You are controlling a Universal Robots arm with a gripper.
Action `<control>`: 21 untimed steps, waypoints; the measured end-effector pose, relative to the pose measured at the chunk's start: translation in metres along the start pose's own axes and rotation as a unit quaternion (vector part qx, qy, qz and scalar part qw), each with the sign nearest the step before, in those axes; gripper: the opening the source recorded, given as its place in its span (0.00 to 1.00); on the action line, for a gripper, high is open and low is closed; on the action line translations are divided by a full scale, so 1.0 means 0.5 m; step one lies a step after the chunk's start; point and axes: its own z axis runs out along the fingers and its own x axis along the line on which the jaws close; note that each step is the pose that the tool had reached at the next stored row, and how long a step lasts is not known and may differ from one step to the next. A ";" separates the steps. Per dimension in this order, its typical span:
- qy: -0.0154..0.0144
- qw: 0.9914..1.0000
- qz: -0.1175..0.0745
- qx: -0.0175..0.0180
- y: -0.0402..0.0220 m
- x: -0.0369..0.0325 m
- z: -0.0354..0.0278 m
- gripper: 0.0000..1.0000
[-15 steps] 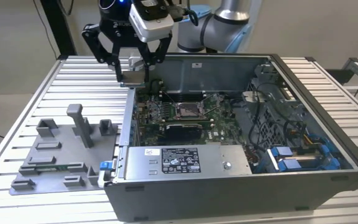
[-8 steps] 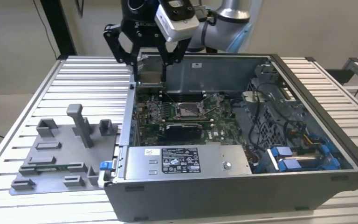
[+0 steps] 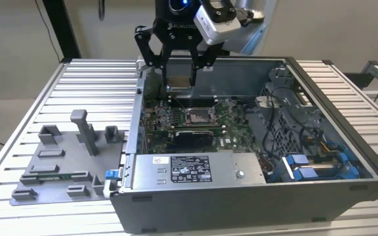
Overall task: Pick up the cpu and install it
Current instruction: 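Place the cpu into insertion slot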
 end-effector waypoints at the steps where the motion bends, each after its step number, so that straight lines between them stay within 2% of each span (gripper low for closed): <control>1: 0.000 1.000 0.000 0.000 0.000 -0.009 0.000 0.00; 6: 0.000 1.000 0.000 0.000 0.004 -0.055 0.000 0.00; 9: 0.000 1.000 0.000 0.000 0.018 -0.072 0.001 0.00; 13: -0.001 1.000 0.000 0.001 0.042 -0.082 0.002 0.00; 18: -0.002 1.000 0.000 0.001 0.076 -0.084 0.005 0.00; 21: -0.002 1.000 0.000 0.001 0.101 -0.086 0.006 0.00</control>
